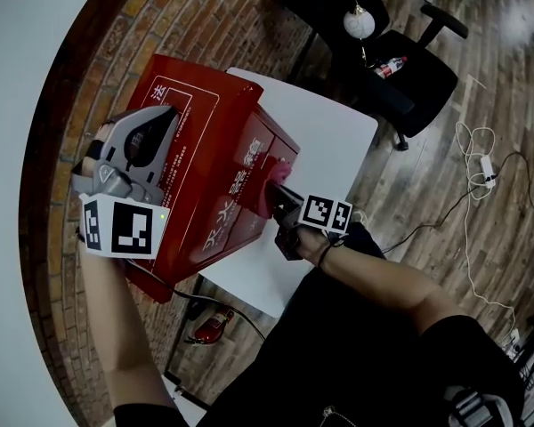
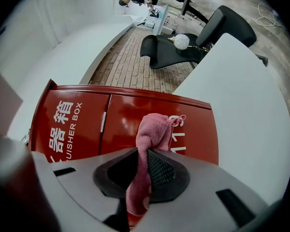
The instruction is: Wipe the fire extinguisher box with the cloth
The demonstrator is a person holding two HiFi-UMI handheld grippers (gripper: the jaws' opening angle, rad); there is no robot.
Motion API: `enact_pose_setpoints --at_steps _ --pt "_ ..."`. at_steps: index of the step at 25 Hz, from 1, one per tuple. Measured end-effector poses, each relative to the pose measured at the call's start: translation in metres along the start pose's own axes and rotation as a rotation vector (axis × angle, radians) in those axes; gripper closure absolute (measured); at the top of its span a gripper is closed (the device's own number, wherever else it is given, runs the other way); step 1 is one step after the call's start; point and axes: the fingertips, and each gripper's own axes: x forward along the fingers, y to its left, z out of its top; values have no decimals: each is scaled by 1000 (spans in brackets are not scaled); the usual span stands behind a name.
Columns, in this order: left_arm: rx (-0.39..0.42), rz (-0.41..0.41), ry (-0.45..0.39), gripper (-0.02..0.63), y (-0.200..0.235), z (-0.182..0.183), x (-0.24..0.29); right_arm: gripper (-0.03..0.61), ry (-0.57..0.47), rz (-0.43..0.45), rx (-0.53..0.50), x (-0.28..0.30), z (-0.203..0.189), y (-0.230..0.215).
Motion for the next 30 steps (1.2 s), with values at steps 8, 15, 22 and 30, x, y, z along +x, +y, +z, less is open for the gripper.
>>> enact_pose_setpoints --at_steps 8,15,22,30 --pt "2 2 -1 594 0 0 0 517 -2 46 6 -6 2 30" --pt "-1 -2 0 594 0 0 0 517 1 76 -3 -10 4 50" --pt "0 -1 0 594 0 1 0 517 3 102 -17 -14 8 68" --pt "0 -2 -1 594 -1 0 0 517 4 112 3 -15 11 80"
